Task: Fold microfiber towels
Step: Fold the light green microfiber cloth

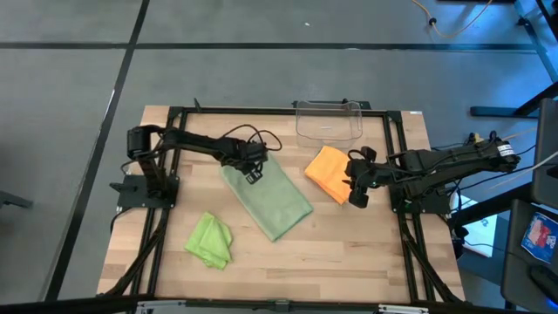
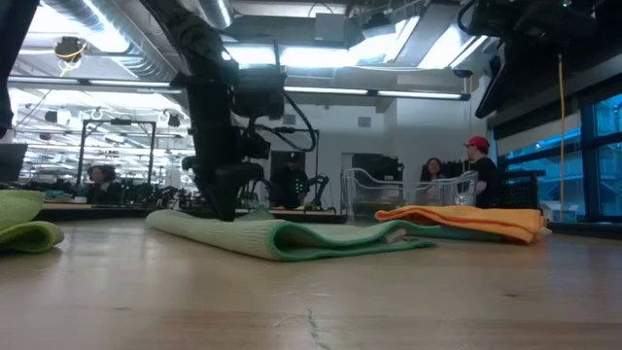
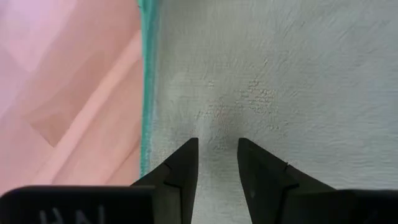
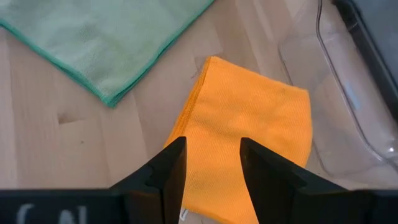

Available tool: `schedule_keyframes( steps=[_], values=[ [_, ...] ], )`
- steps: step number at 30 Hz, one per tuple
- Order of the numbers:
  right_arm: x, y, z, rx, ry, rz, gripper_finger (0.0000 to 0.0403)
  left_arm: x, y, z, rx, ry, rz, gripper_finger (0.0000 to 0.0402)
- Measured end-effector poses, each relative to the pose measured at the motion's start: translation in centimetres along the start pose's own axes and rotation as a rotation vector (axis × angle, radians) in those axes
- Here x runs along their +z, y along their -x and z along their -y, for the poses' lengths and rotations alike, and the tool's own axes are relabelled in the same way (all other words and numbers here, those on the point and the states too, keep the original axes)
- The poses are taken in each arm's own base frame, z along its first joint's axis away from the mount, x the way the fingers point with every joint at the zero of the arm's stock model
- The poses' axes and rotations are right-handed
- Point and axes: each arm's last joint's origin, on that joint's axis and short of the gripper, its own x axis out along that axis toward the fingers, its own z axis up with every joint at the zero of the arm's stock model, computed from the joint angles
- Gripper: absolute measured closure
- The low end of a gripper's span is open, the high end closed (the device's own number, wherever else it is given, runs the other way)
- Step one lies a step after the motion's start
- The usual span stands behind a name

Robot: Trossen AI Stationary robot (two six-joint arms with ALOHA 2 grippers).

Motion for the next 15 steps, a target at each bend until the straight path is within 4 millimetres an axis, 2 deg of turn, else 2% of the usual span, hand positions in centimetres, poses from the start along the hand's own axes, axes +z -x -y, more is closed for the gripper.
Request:
schedule_keyframes(
  steps=[4, 9, 15],
  values=[
    [0.2, 0.0, -0.1, 0.007, 0.055, 0.023, 0.0249, 0.8, 3.8, 0.9, -0.072, 0.03, 0.087, 0.0298],
    [0.9, -0.1, -0.3, 0.028, 0.132, 0.08, 0.0249, -0.3, 7.7, 2.6, -0.205, 0.025, 0.161, 0.0298],
    [1.4, -0.2, -0.5, 0.031, 0.227, 0.128, 0.0249, -2.6, 10.2, 5.6, -0.304, -0.03, 0.192, 0.0298]
  ],
)
